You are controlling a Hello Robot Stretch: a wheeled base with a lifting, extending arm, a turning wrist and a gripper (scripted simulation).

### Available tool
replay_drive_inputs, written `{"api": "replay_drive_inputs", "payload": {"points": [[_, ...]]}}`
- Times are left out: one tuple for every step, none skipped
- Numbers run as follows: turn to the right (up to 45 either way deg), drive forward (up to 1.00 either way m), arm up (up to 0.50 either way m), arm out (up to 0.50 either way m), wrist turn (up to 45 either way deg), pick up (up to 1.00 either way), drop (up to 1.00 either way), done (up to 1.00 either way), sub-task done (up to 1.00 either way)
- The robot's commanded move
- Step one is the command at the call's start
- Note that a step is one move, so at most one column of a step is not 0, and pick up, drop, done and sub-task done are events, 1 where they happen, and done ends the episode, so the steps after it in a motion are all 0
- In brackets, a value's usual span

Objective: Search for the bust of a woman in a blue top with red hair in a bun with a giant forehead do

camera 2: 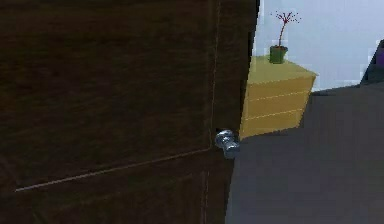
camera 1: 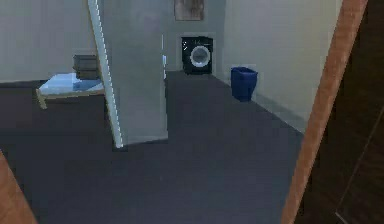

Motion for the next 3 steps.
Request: {"api": "replay_drive_inputs", "payload": {"points": [[0.0, 0.75, 0.00, 0.00, 0.0, 0.00, 0.00, 0.00, 0.00], [-45.0, 0.00, 0.00, 0.00, 0.0, 0.00, 0.00, 0.00, 0.00], [-3.0, 0.00, 0.00, 0.00, 0.0, 0.00, 0.00, 0.00, 0.00]]}}
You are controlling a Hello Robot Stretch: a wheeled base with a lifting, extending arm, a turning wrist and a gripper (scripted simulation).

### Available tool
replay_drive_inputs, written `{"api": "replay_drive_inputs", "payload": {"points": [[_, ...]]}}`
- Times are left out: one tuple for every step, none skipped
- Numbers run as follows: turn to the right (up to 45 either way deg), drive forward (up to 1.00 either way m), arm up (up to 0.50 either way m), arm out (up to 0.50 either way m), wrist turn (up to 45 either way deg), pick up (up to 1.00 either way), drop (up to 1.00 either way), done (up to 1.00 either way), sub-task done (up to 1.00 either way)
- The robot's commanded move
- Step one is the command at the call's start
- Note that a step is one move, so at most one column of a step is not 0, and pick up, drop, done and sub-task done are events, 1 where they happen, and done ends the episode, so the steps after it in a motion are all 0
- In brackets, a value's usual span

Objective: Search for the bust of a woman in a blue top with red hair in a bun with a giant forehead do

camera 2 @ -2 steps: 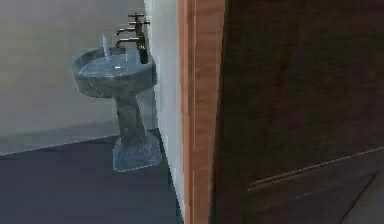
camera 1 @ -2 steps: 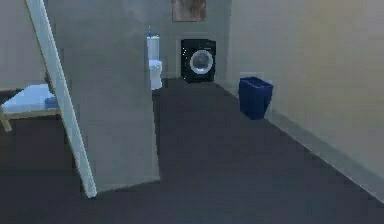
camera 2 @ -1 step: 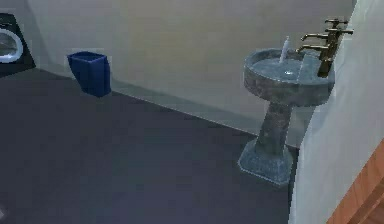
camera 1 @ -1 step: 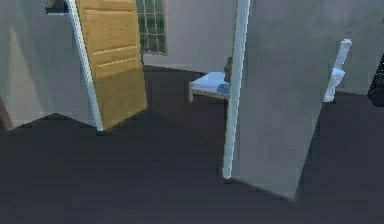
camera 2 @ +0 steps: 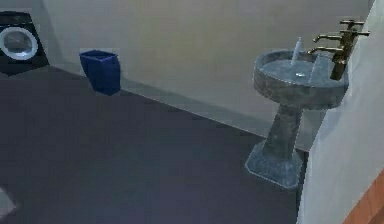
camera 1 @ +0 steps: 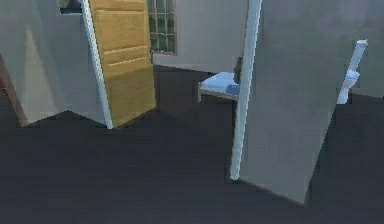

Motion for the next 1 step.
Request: {"api": "replay_drive_inputs", "payload": {"points": [[33.0, 0.00, 0.00, 0.00, 0.0, 0.00, 0.00, 0.00, 0.00]]}}
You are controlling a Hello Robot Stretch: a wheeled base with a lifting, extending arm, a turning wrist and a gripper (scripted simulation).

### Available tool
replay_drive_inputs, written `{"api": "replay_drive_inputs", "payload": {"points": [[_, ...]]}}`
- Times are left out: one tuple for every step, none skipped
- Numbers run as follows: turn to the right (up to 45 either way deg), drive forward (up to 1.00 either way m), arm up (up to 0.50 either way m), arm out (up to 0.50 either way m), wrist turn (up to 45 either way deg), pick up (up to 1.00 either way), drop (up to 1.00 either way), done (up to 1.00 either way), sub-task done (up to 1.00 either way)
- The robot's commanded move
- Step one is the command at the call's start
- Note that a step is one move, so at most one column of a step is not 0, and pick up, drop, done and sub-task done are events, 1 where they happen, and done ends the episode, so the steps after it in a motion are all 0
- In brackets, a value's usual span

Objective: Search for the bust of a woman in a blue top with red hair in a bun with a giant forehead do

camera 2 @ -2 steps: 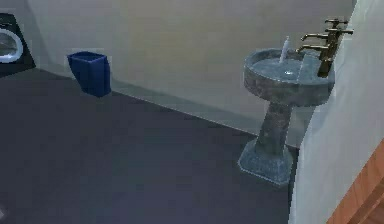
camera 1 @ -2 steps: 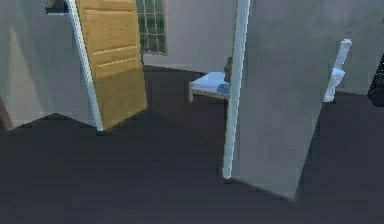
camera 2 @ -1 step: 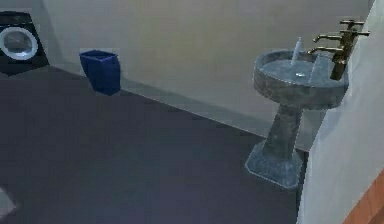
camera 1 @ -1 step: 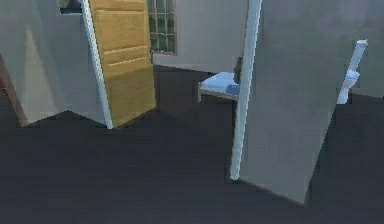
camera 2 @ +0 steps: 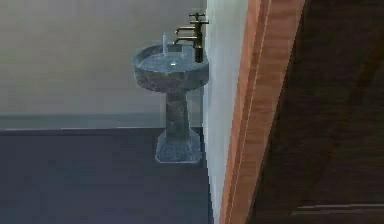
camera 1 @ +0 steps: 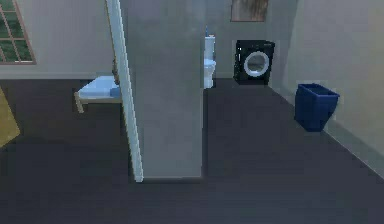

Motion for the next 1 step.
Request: {"api": "replay_drive_inputs", "payload": {"points": [[0.0, 0.25, 0.00, 0.00, 0.0, 0.00, 0.00, 0.00, 0.00]]}}
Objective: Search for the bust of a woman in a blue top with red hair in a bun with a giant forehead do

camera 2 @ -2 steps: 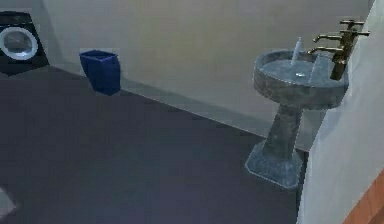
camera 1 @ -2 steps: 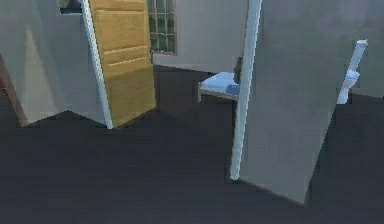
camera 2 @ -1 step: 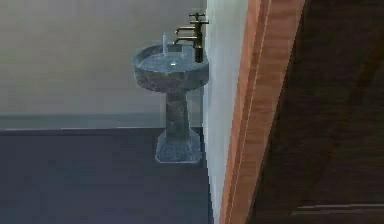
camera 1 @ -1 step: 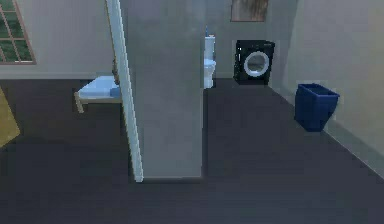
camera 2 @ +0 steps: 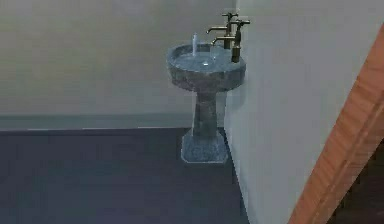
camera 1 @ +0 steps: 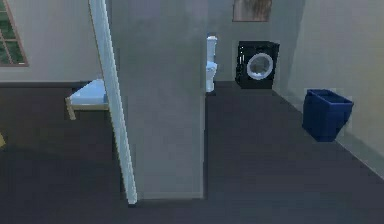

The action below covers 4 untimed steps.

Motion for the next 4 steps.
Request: {"api": "replay_drive_inputs", "payload": {"points": [[-45.0, 0.00, 0.00, 0.00, 0.0, 0.00, 0.00, 0.00, 0.00], [-6.0, 0.00, 0.00, 0.00, 0.0, 0.00, 0.00, 0.00, 0.00], [0.0, 0.75, 0.00, 0.00, 0.0, 0.00, 0.00, 0.00, 0.00], [0.0, 0.95, 0.00, 0.00, 0.0, 0.00, 0.00, 0.00, 0.00]]}}
